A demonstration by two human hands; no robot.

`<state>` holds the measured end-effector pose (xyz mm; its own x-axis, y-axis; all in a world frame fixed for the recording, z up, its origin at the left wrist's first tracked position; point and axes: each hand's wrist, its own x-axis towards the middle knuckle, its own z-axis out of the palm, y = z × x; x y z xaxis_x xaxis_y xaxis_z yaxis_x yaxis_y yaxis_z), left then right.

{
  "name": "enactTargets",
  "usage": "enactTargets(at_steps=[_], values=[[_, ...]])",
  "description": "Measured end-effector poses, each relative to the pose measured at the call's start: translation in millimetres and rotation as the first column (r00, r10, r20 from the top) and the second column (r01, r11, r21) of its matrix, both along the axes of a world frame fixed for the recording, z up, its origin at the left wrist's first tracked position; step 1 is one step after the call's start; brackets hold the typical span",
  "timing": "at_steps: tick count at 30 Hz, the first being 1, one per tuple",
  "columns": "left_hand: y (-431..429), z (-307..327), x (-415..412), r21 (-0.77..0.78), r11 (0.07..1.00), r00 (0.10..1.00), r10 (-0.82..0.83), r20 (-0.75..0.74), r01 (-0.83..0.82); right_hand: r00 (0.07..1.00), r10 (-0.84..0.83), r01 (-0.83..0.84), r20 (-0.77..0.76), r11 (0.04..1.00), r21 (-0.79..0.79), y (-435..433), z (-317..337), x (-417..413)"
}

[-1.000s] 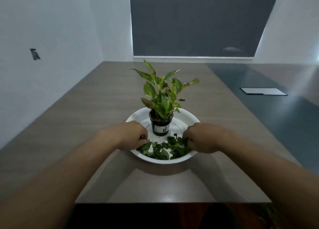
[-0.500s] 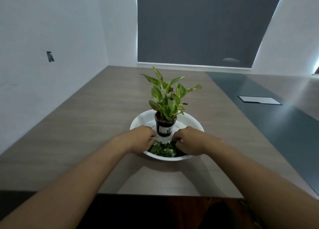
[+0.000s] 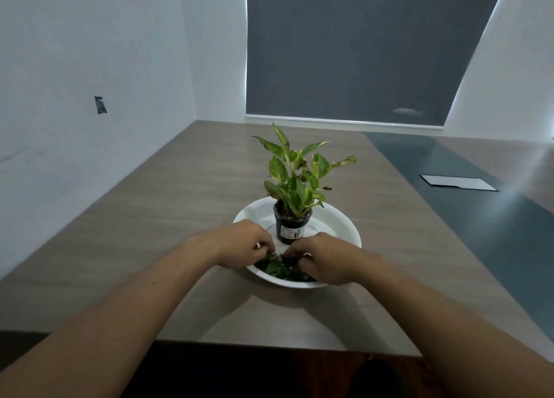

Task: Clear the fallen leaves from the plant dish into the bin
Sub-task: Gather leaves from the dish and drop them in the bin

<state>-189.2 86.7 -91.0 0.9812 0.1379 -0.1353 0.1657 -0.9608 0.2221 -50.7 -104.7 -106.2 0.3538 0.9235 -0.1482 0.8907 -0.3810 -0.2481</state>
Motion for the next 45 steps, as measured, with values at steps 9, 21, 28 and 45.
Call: enactTargets(at_steps=[9, 21, 28, 45], values=[[3.1, -4.6, -2.0, 0.068, 0.997, 0.999, 0.025, 0.030, -0.027, 0.987, -0.114, 0.127, 0.117, 0.986, -0.110, -14.9, 15.3, 28.0], [-4.3, 1.7, 1.9, -0.085, 0.996, 0.998, 0.043, 0.036, -0.040, 0.993, -0.115, 0.115, 0.002, 0.993, -0.017, -16.8, 28.5, 18.6], [-8.7, -11.7, 11.0, -0.210, 0.976, 0.998, 0.053, -0.044, -0.061, 0.987, -0.132, 0.119, -0.094, 0.984, -0.135, -11.1, 6.9, 17.5], [11.9, -0.3, 24.2, -0.161, 0.984, 0.997, 0.073, -0.033, -0.077, 0.981, -0.051, 0.092, 0.189, 0.972, -0.217, -17.9, 31.7, 48.4]])
